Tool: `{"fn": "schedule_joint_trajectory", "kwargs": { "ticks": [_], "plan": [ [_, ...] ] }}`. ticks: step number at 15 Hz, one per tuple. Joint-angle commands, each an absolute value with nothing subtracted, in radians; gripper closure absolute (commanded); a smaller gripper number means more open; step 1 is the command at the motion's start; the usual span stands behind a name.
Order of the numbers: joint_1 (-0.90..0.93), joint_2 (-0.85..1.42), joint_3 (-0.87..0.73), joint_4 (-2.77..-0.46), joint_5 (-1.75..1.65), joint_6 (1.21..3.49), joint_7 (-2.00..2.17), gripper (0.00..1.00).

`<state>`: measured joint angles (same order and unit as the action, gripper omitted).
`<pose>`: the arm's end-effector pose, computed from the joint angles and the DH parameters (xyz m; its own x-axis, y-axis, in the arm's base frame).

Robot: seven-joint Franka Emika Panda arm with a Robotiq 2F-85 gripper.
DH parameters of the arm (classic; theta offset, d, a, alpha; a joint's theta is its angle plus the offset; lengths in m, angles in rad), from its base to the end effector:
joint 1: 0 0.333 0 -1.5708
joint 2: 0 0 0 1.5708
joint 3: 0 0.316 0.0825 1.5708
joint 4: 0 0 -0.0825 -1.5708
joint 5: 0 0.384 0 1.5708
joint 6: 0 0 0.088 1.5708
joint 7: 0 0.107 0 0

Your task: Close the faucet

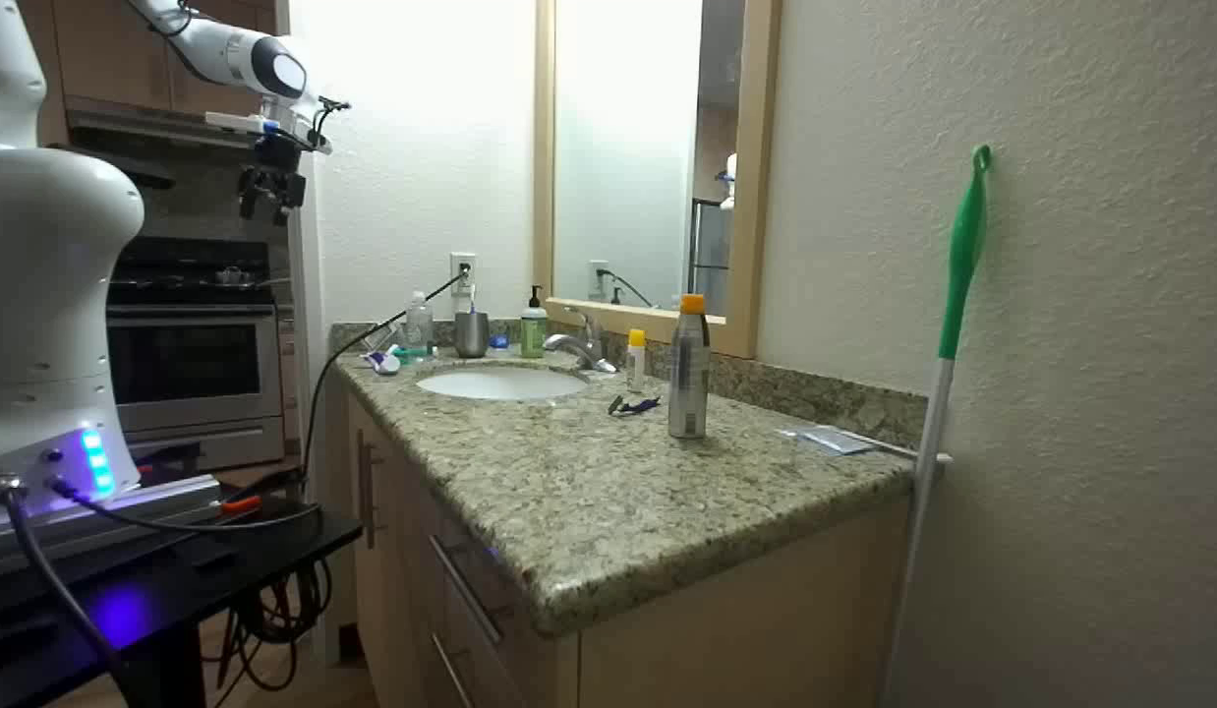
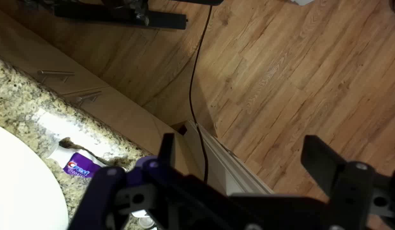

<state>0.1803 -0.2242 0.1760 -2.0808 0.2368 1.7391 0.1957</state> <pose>0.4390 0.1914 0.5136 0.9813 0.1112 -0.1574 0.0859 -0.9835 -0.1593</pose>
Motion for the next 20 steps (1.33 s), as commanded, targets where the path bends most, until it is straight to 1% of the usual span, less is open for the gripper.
{"fn": "schedule_joint_trajectory", "kwargs": {
  "ticks": [1, 4, 6, 12, 13, 14, 17, 18, 19, 20],
  "plan": [
    [0.174, -0.224, 0.181, -2.078, 0.238, 1.736, 0.195, 0.00],
    [0.174, -0.224, 0.181, -2.078, 0.238, 1.736, 0.195, 0.00],
    [0.143, -0.203, 0.176, -2.060, 0.079, 1.830, 0.165, 0.00],
    [-0.015, -0.145, 0.035, -1.994, -0.261, 2.095, 0.174, 0.00],
    [-0.031, -0.122, 0.012, -1.958, -0.227, 2.113, 0.215, 0.00],
    [-0.005, -0.175, 0.034, -2.022, -0.220, 2.078, 0.187, 0.00],
    [-0.017, -0.167, 0.019, -2.010, -0.219, 2.086, 0.174, 0.00],
    [-0.011, -0.173, 0.028, -2.032, -0.237, 2.137, 0.170, 0.00],
    [-0.022, -0.136, 0.033, -2.035, -0.290, 2.244, 0.244, 0.00],
    [-0.042, -0.051, 0.020, -1.985, -0.322, 2.335, 0.279, 0.00]
  ]
}}
